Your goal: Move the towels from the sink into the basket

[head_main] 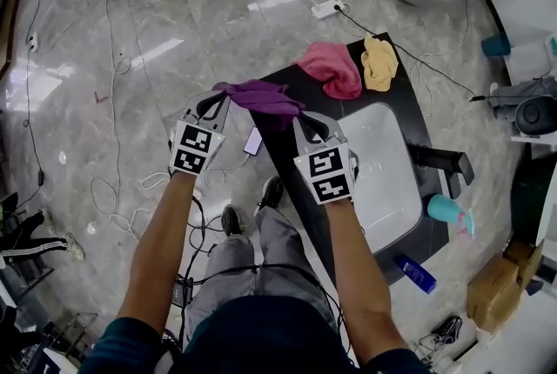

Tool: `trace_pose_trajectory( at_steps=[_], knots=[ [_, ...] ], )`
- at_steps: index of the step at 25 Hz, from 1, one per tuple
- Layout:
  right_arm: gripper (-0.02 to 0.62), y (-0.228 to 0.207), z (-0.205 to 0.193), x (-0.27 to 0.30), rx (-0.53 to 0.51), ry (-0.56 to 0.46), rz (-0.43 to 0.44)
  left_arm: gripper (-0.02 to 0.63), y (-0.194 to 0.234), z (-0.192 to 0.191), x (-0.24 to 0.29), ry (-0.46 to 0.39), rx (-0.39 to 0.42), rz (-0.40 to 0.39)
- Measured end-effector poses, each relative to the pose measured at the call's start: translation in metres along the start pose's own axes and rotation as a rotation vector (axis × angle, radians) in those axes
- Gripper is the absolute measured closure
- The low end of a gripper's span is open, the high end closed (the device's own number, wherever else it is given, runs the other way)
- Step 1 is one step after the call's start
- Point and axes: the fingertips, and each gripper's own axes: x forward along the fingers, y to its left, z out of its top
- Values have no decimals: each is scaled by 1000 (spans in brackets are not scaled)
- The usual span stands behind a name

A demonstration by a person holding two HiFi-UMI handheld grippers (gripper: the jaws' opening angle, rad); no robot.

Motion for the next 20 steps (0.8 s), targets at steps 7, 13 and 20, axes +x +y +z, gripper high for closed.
trace_pose_trajectory(
  at_steps=[7,13,20],
  knots=[
    [571,3,54,-33,-37,-98,-59,592,18,56,-48,-114,13,48],
    [572,14,109,-72,-59,-202,-102,592,32,108,-105,-220,17,90],
    [572,33,171,-123,-78,-305,-155,592,46,165,-185,-321,27,104]
  ],
)
